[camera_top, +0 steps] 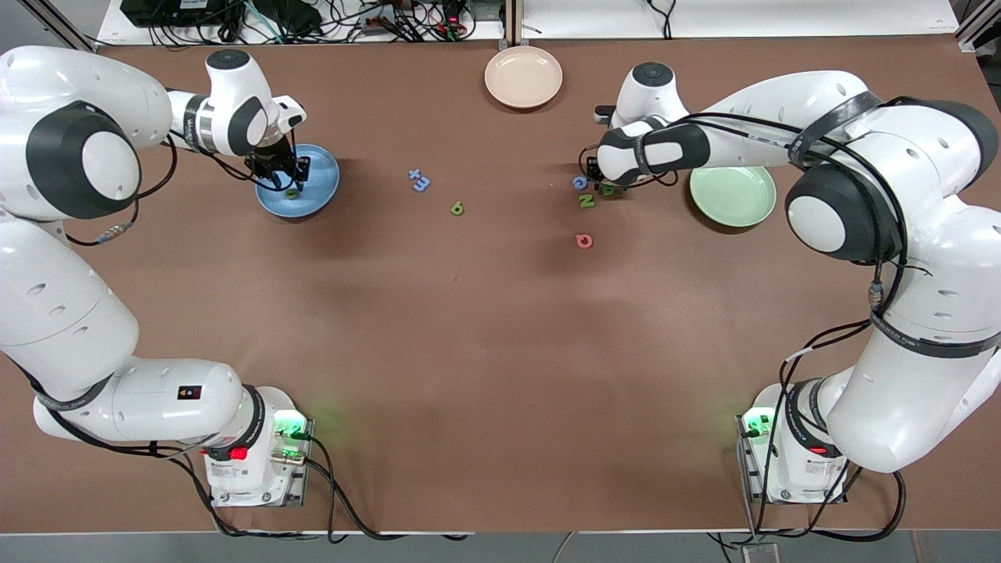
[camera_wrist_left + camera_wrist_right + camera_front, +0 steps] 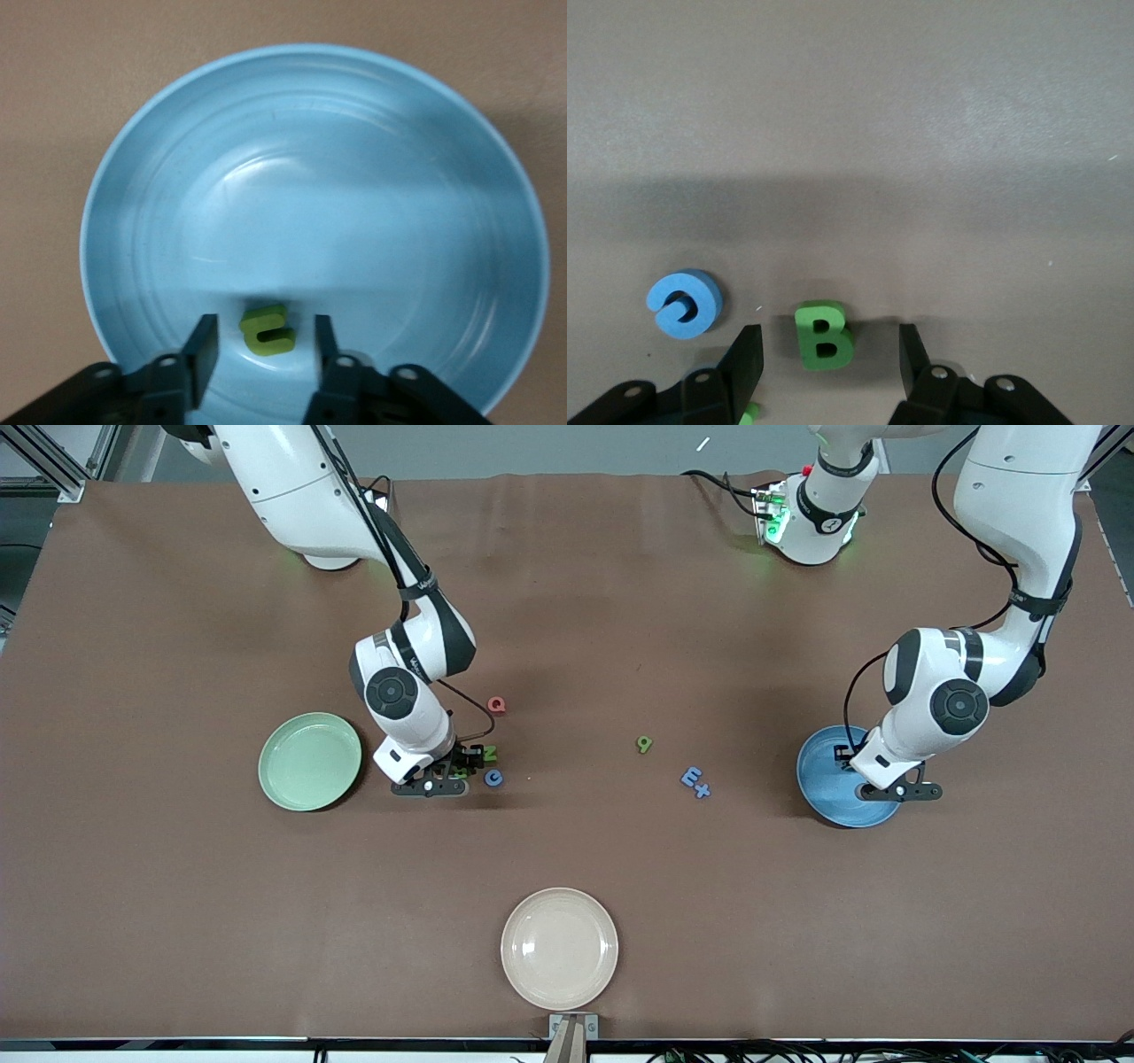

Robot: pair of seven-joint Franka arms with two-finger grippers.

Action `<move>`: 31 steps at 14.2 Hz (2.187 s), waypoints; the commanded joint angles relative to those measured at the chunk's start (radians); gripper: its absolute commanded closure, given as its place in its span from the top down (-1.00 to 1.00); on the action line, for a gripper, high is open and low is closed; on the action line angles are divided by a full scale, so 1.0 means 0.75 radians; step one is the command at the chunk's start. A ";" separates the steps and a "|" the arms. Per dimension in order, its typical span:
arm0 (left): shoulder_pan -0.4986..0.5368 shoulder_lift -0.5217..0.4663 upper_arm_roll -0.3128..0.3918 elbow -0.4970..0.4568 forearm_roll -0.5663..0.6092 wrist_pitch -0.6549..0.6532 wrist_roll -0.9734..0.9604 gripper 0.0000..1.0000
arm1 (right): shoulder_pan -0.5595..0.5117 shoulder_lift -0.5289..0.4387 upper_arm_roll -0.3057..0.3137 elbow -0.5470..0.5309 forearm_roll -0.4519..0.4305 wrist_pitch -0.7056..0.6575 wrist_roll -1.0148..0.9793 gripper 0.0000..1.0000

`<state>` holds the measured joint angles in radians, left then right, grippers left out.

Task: Sort upper and lower case letters into plates
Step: 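Place the u in the blue plate while the right gripper grasps the B, then lift the green B with the right gripper while the left gripper reaches the x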

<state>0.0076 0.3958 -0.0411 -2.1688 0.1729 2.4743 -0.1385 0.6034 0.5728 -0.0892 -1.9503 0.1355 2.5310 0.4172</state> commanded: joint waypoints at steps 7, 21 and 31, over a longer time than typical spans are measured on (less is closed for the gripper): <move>-0.088 0.063 -0.283 0.222 0.007 -0.012 -0.794 0.99 | 0.024 0.005 -0.014 -0.026 0.001 0.039 0.023 0.17; -0.313 0.358 -0.272 0.476 0.019 -0.012 -1.220 0.72 | -0.162 -0.172 -0.024 0.001 -0.009 -0.312 -0.110 -0.98; -0.323 0.384 -0.262 0.495 0.041 -0.012 -1.224 -0.06 | -0.618 -0.340 -0.030 -0.236 -0.015 -0.387 -0.736 -0.97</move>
<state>-0.2242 0.6780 -0.2461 -1.8146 0.1767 2.4732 -1.0310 0.1614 0.3664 -0.1327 -2.0234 0.1325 2.1773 -0.1157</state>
